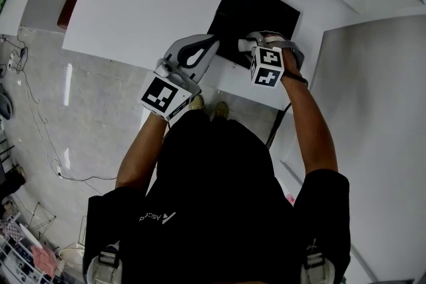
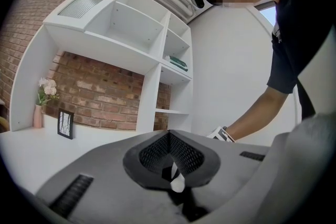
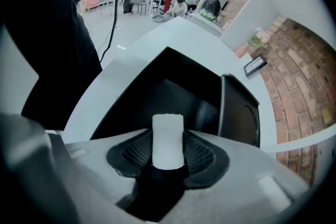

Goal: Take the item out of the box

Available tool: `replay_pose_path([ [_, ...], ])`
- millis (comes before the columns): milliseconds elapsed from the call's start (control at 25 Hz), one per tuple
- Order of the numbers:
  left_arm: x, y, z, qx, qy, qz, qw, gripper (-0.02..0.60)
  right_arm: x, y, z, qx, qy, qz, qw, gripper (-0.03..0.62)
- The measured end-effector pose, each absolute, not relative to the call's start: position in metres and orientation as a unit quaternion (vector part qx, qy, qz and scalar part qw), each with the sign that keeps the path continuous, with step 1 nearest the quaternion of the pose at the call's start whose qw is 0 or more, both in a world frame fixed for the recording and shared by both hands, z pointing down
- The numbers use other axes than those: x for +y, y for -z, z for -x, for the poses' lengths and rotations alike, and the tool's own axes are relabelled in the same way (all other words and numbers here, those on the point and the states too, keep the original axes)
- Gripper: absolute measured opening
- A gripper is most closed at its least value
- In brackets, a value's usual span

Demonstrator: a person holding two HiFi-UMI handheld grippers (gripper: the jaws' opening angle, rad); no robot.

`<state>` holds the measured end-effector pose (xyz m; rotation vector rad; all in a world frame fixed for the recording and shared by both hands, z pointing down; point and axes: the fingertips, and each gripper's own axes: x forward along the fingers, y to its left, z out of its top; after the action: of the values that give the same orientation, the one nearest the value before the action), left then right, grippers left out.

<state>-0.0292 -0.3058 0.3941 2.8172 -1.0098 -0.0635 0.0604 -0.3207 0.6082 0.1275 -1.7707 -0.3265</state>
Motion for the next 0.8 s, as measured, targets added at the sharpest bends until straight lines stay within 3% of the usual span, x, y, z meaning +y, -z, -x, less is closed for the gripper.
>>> replay_pose_path([
  [400,-0.302,-0.391,0.012,-0.326,0.003,-0.943,0.070,-0.002,-0.316,-0.528,-0.059,-0.863,0.054,-0.217,0.453,0.178],
  [800,-0.284,-0.347,-0.020,-0.312,0.036,-0.949,0.034,-0.002,-0.286,-0.392,-0.079,-0.923,-0.006,-0.360,0.134,0.178],
])
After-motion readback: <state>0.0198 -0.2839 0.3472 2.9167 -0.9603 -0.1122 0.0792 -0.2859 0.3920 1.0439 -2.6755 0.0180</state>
